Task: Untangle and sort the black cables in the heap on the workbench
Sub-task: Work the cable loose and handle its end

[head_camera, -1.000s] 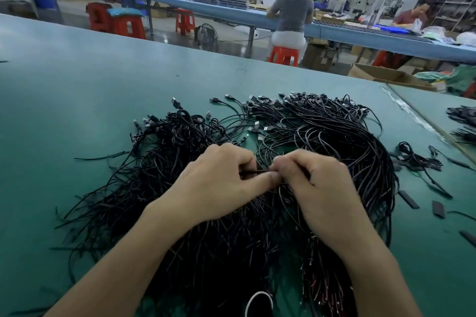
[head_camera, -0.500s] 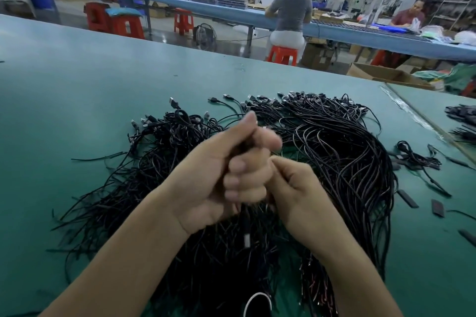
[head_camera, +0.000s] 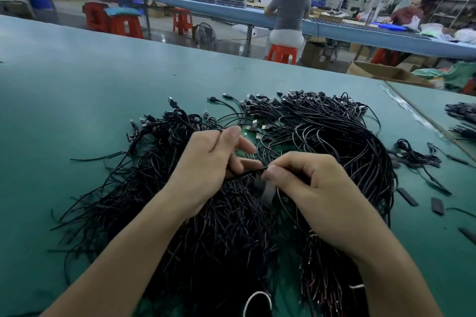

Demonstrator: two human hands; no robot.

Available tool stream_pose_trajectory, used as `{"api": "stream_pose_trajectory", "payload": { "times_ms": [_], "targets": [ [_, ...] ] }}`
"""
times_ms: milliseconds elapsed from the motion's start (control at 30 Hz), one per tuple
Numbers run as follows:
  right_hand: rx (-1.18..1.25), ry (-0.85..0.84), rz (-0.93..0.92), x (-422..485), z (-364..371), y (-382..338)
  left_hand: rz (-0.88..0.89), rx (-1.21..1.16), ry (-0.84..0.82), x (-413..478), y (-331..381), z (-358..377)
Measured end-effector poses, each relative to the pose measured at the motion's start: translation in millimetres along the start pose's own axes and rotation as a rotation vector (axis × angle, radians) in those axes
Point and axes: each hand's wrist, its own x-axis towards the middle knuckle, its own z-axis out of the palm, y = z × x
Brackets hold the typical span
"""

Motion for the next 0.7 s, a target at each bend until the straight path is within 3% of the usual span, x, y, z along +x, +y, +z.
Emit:
{"api": "stream_pose_trajectory", "payload": {
  "times_ms": [133, 233, 300, 400, 533, 633, 700],
  "targets": [
    [-0.029, 0.009, 0.039, -0.9, -0.5, -0.9, 0.016, -0.121, 0.163, 2.9, 0.6, -5.1],
    [0.001, -0.083, -0.003, -2.2, 5.0, -7.4, 0.048, 0.023, 0.185, 2.7, -1.7, -7.0],
    [0.054, -0.059, -0.055, -1.8, 5.9, -9.1, 0.031, 0.135, 0.054, 0.5, -1.9, -4.9],
    [0.111, 0.023, -0.139, -1.5, 4.1, -9.8, -0.103, 0.189, -0.285, -5.3, 0.9, -0.8],
    [0.241, 0.223, -0.186, 1.6, 0.7, -6.2, -0.270, 0.183, -0.598, -14.5, 13.7, -0.5],
    [0.339, 0.311, -0.145, 4.1, 1.0, -0.4, -0.374, -0.087, -0.744, -17.9, 25.4, -2.4],
    [0.318, 0.255, -0.056, 5.1, 5.0, 3.6, -0.377, -0.380, -0.769, -17.5, 31.8, -2.2]
  ]
}}
